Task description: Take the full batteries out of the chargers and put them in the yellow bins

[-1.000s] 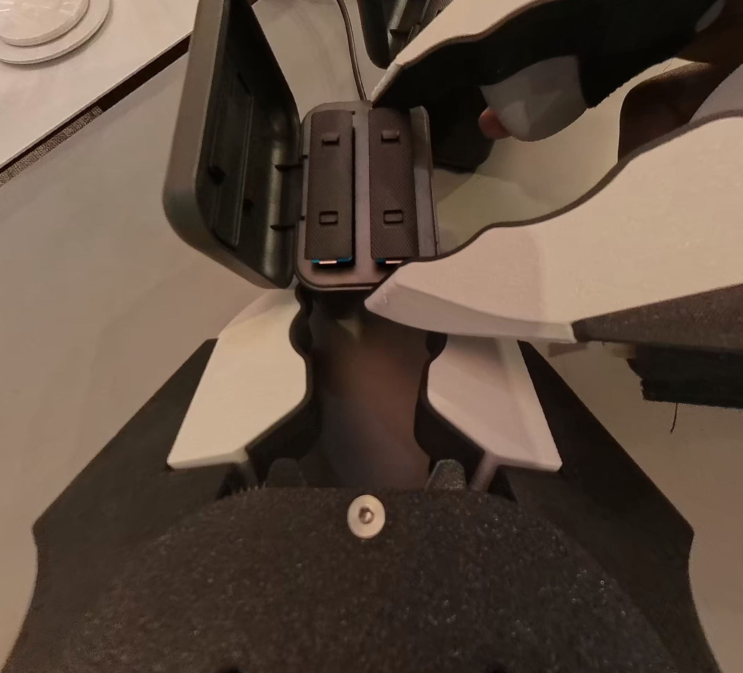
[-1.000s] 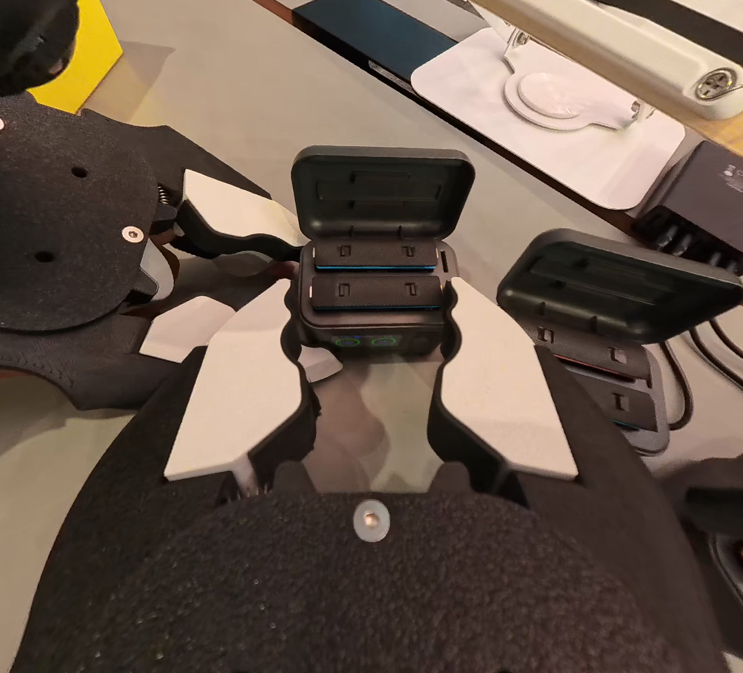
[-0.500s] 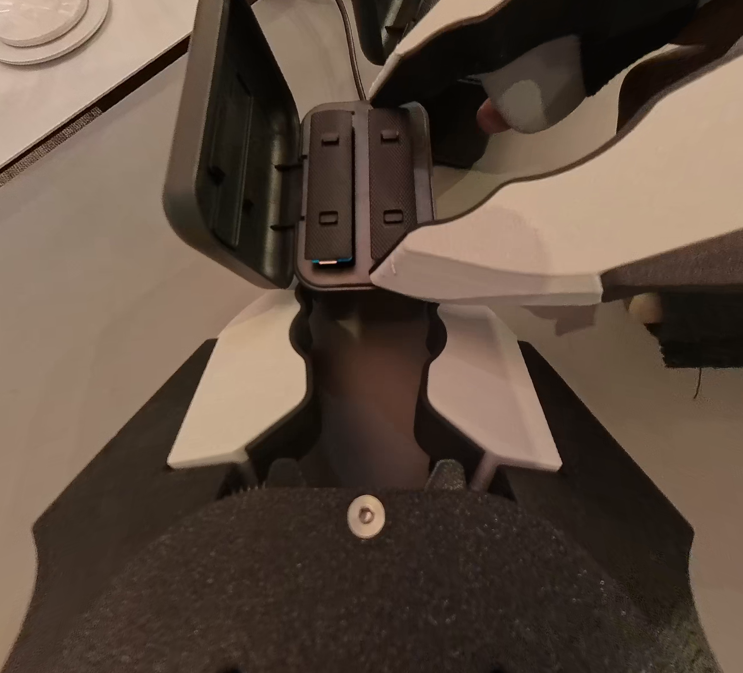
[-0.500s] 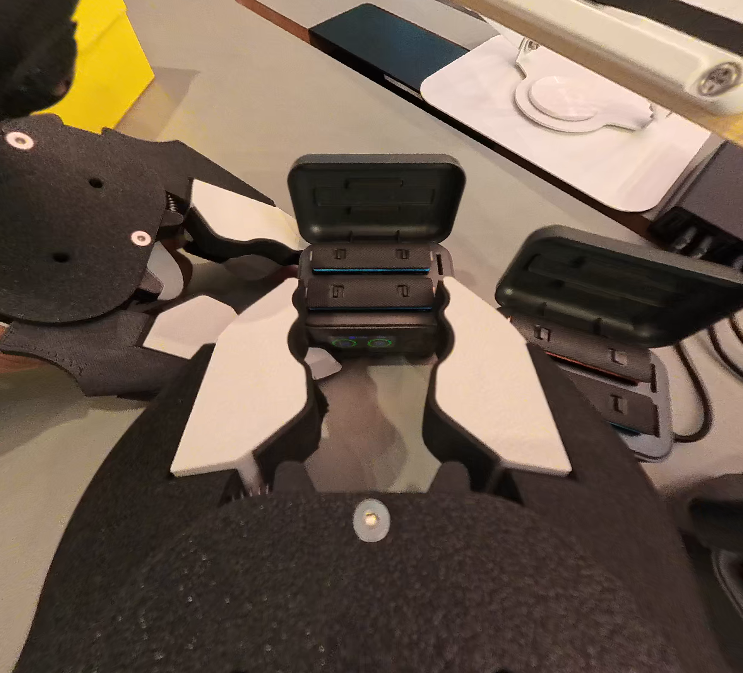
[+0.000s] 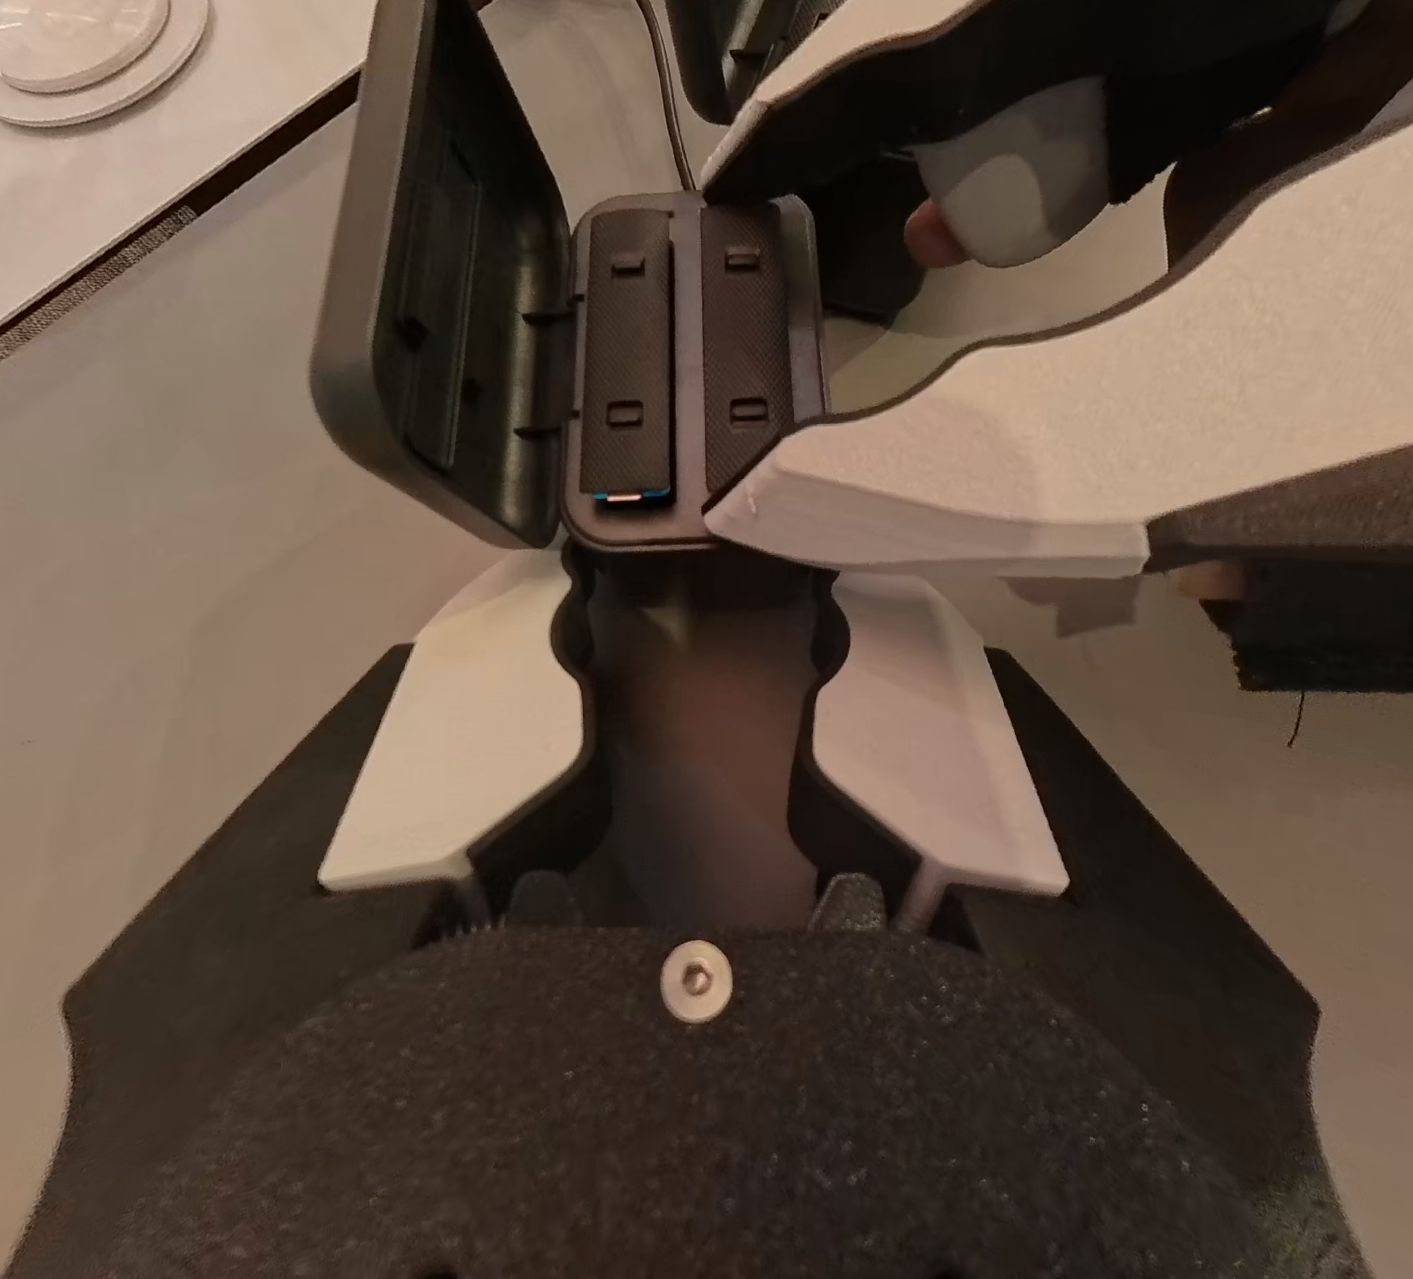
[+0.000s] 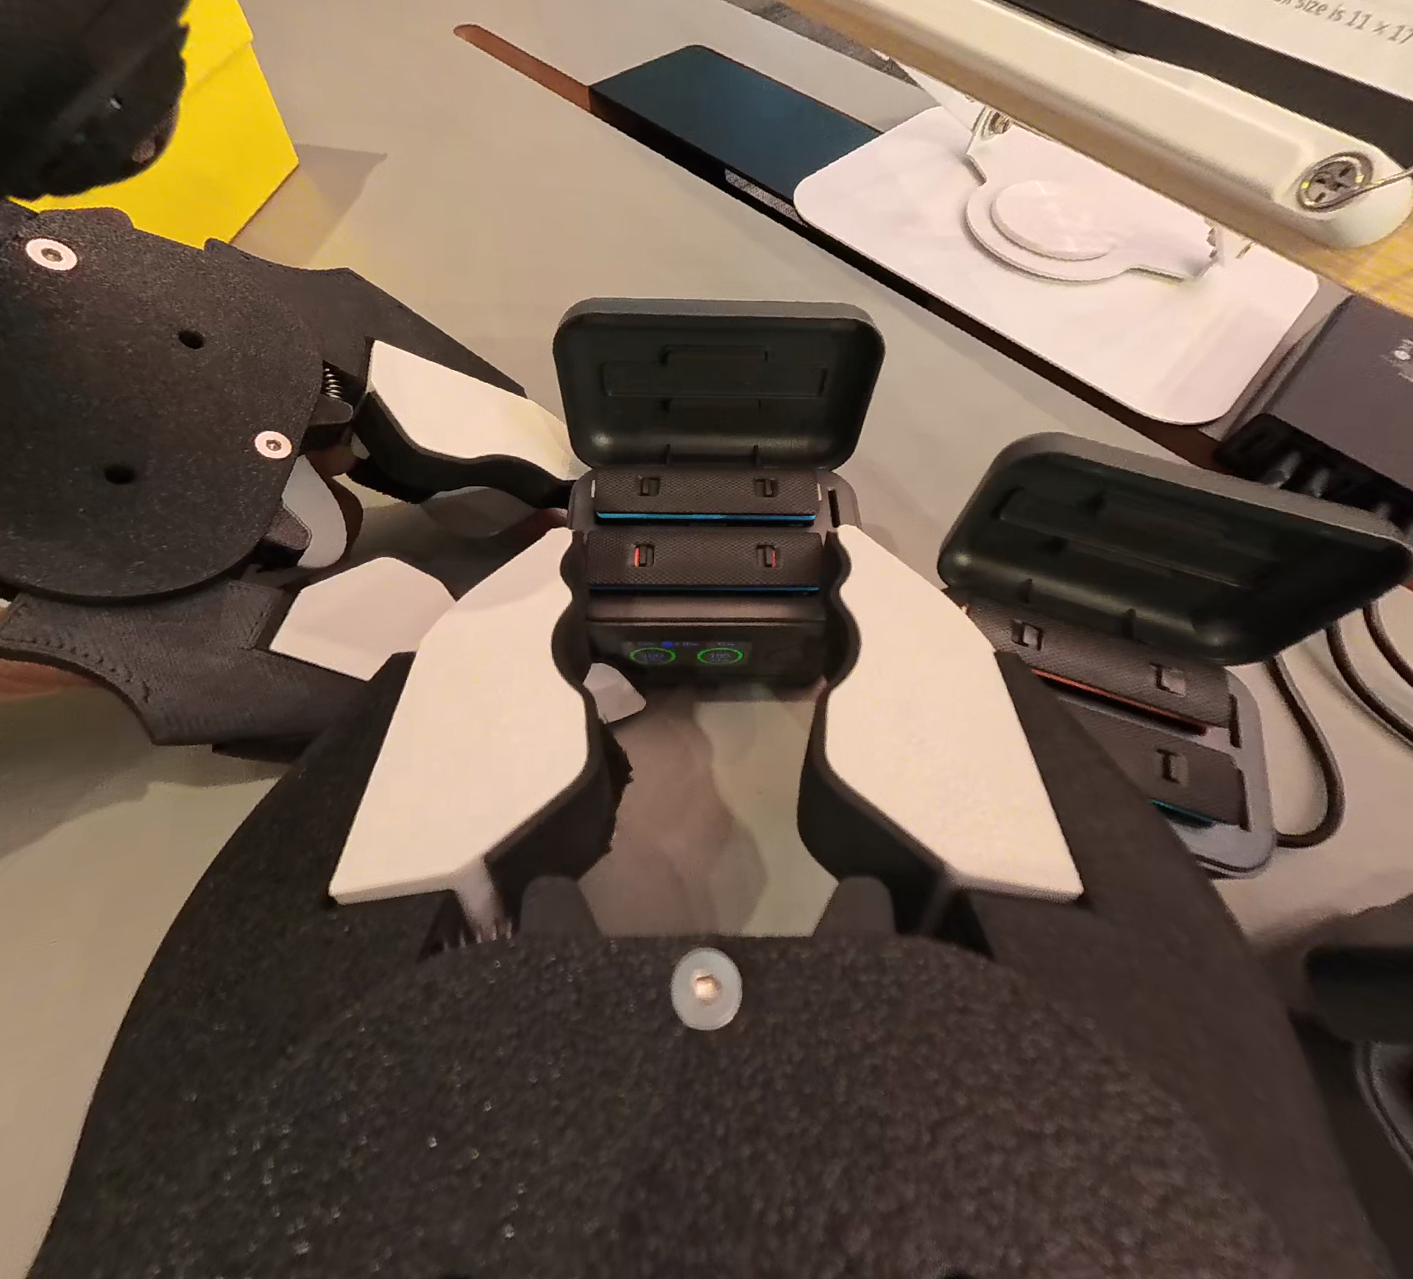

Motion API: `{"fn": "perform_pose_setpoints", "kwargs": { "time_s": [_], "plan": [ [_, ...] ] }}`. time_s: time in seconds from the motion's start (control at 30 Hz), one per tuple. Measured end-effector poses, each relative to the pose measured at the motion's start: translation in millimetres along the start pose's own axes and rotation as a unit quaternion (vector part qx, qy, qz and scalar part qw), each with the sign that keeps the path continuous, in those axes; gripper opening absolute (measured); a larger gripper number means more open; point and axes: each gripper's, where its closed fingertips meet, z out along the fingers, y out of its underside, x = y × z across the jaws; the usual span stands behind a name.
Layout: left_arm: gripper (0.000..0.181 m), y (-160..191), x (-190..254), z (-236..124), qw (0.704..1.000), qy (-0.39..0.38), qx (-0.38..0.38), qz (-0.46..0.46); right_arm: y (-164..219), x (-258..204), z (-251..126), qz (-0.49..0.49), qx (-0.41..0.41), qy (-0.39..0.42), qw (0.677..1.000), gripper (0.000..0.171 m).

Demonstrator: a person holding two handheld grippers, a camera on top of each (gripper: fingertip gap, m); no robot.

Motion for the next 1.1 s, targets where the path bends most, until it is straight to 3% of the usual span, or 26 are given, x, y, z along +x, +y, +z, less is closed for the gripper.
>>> {"fn": "perform_pose_setpoints", "kwargs": {
  "time_s": [1.1],
  "plan": [
    [0.056, -2.1, 0.7, -0.8, 1.0, 0.004, 0.01, -0.001, -2.9, 1.6, -0.8, 0.043, 0.011, -0.021, 0.999, 0.057]
  ]
}}
